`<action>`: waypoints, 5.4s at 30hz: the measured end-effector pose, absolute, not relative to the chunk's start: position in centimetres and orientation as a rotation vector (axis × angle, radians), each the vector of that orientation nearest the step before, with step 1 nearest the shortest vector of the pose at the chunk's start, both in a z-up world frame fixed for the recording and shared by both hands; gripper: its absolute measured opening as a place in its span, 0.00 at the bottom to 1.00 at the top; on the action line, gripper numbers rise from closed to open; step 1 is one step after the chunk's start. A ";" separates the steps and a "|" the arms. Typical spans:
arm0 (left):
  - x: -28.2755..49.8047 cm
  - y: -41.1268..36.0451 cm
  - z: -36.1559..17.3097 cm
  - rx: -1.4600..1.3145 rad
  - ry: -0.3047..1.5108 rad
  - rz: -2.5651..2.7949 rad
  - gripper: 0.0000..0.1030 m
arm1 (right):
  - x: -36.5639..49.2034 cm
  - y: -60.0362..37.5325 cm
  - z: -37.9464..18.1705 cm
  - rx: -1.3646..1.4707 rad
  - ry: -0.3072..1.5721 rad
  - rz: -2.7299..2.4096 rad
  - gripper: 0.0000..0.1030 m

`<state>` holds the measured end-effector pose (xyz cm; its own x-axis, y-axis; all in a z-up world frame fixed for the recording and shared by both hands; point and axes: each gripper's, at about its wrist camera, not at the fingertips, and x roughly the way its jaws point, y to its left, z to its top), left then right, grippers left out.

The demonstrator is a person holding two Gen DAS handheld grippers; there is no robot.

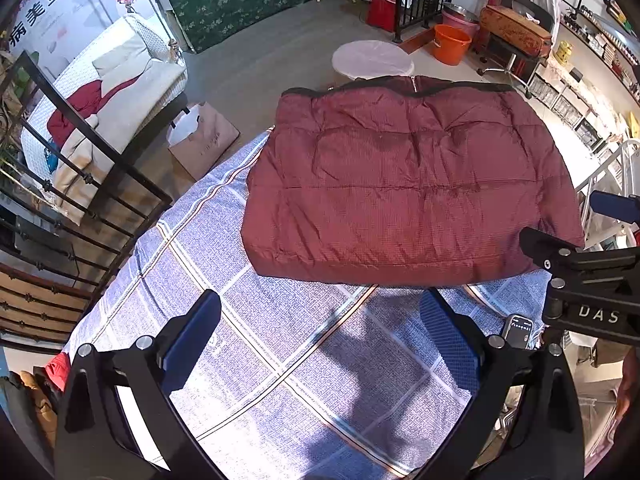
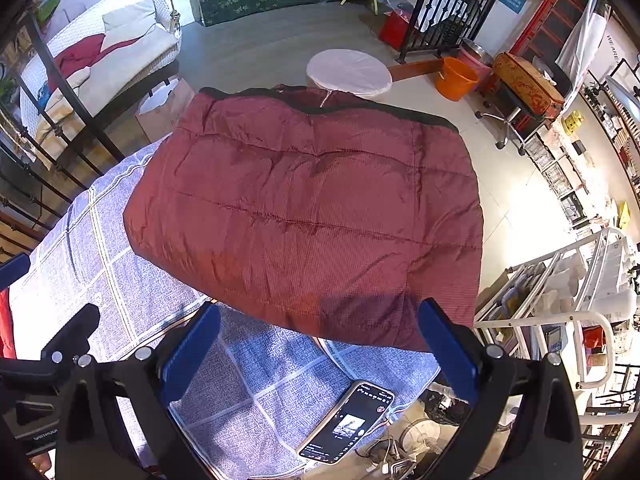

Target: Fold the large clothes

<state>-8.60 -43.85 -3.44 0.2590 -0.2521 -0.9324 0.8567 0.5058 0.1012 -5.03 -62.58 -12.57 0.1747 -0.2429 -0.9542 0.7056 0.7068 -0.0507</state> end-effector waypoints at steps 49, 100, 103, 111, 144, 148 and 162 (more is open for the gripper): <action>-8.8 -44.0 -3.6 0.707 1.075 -0.853 0.95 | -5.2 -62.5 -12.7 0.454 1.220 -0.707 0.95; -9.2 -42.9 -3.9 0.671 1.024 -0.850 0.95 | -5.5 -62.5 -13.1 0.459 1.217 -0.705 0.95; -9.2 -42.9 -3.9 0.675 1.024 -0.845 0.95 | -5.6 -62.5 -13.0 0.458 1.210 -0.708 0.95; -9.1 -42.8 -4.1 0.678 1.032 -0.838 0.95 | -5.6 -62.5 -13.0 0.458 1.210 -0.708 0.95; -9.2 -42.4 -4.2 0.681 1.040 -0.839 0.95 | -5.5 -62.6 -12.7 0.455 1.208 -0.708 0.95; -9.2 -42.5 -4.2 0.680 1.041 -0.839 0.95 | -5.5 -62.6 -12.6 0.456 1.207 -0.709 0.95; -9.4 -42.6 -4.1 0.686 1.035 -0.839 0.95 | -5.5 -62.7 -12.5 0.453 1.206 -0.710 0.95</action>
<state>-9.37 -42.62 -4.06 0.2666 -0.2649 -0.9267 0.8517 0.5148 0.0979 -5.52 -62.65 -12.46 0.1847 -0.2527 -0.9498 0.7078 0.7046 -0.0498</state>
